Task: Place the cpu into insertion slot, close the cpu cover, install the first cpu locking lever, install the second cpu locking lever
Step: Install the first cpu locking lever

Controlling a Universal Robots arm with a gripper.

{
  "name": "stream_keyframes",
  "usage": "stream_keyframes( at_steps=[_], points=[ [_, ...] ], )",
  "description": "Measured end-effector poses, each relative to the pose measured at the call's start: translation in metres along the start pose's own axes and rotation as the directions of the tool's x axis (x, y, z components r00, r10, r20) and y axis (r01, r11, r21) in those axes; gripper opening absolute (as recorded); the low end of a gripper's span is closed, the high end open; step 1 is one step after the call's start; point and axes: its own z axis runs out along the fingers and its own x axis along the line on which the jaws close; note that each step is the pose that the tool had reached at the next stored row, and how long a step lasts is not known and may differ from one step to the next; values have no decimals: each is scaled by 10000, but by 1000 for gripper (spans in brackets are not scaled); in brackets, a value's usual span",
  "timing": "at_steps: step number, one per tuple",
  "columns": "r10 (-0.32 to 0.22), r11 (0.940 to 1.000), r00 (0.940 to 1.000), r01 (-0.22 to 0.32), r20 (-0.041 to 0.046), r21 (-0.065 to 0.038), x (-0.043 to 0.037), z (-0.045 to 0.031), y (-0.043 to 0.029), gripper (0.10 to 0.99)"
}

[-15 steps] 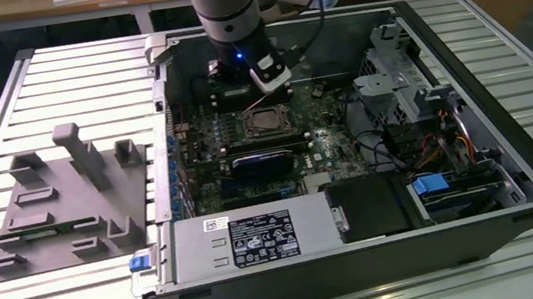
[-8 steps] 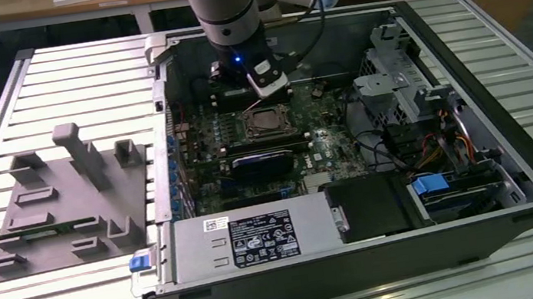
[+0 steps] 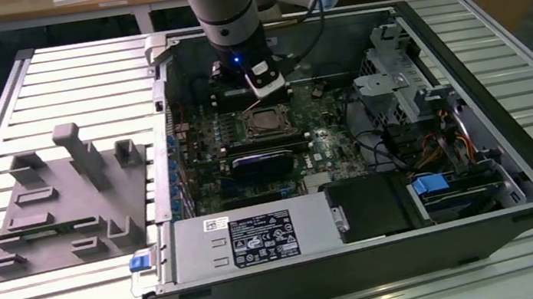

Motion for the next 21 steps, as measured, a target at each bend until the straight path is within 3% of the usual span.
stream_keyframes(
  at_steps=[9, 21],
  points=[
    [219, 9997, 9997, -220, 95, 123, -3, 59, 70, 106],
    [328, 9994, 9994, -330, 131, 142, -23, 92, 74, 106]
  ],
)
